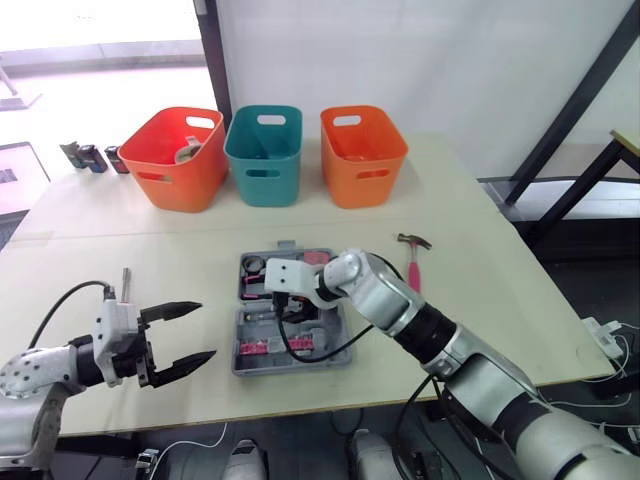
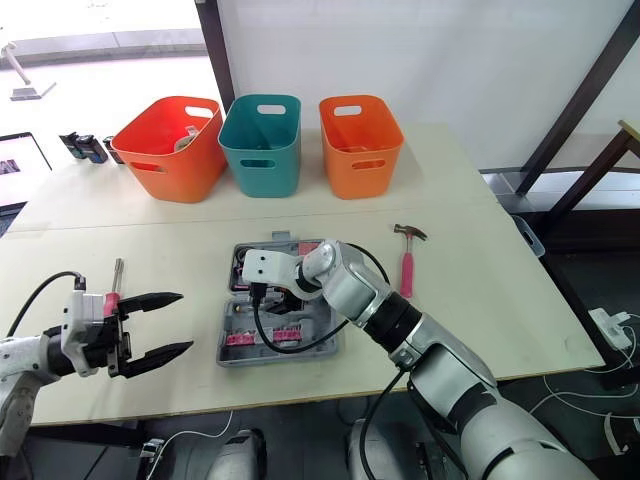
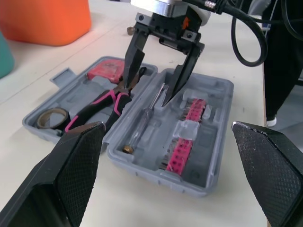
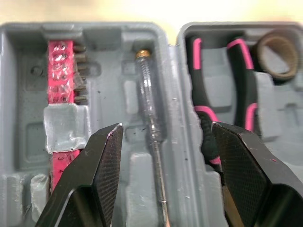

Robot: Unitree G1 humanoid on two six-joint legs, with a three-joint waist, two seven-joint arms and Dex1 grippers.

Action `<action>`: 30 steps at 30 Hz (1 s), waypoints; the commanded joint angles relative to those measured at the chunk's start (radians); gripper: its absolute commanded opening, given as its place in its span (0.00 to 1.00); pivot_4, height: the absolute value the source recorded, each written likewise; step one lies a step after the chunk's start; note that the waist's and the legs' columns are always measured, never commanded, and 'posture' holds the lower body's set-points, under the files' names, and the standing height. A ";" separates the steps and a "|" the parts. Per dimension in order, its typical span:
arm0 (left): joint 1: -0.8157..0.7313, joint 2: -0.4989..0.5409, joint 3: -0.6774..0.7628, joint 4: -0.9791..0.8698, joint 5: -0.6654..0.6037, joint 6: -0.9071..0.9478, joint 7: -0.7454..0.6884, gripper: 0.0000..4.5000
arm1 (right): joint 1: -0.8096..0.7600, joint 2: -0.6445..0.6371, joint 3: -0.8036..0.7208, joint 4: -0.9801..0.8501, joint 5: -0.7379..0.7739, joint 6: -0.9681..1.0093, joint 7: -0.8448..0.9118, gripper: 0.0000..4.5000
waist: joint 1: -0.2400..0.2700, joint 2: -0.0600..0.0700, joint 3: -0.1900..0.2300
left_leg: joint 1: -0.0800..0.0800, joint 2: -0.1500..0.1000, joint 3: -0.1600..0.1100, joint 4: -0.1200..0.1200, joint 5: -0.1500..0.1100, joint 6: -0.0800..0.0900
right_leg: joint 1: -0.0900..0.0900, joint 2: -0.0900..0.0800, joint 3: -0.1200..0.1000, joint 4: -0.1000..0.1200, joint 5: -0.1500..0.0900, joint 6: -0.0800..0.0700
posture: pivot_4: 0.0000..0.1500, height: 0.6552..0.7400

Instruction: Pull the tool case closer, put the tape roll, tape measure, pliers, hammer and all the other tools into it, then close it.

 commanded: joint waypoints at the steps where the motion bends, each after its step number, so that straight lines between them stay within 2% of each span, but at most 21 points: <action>1: -0.004 0.001 0.003 -0.028 -0.006 0.000 0.003 1.00 | 0.004 0.024 -0.023 -0.028 0.014 -0.002 -0.006 0.58 | 0.000 0.000 0.000 | 0.000 0.000 0.000 0.000 0.000 0.000 | 0.000 0.000 0.000 0.000 0.000 0.000 | 1.00 1.00; 3: -0.006 0.002 0.001 -0.024 -0.005 -0.001 0.004 1.00 | 0.015 0.032 -0.023 -0.016 0.016 -0.013 -0.015 0.41 | 0.001 0.000 0.000 | 0.000 0.000 0.000 0.000 0.000 0.000 | 0.000 0.000 0.000 0.000 0.000 0.000 | 1.00 1.00; 6: -0.006 0.003 0.001 -0.022 -0.005 -0.003 0.004 1.00 | 0.030 0.043 -0.020 0.010 0.011 -0.037 -0.026 0.08 | 0.001 0.000 0.000 | 0.000 0.000 0.000 0.000 0.000 0.000 | 0.000 0.000 0.000 0.000 0.000 0.000 | 1.00 1.00; 7: -0.006 0.003 0.001 -0.024 -0.005 -0.001 0.006 1.00 | 0.033 0.046 -0.020 0.017 0.009 -0.042 -0.028 0.01 | 0.001 0.000 0.000 | 0.000 0.000 0.000 0.000 0.000 0.000 | 0.000 0.000 0.000 0.000 0.000 0.000 | 1.00 1.00; 30: 0.014 0.002 0.002 -0.039 -0.007 0.002 0.016 1.00 | 0.058 0.105 0.003 0.288 -0.037 -0.077 -0.056 0.01 | 0.000 0.000 0.000 | 0.003 0.000 0.000 0.000 0.000 0.000 | 0.003 0.000 0.000 0.000 0.000 0.000 | 1.00 1.00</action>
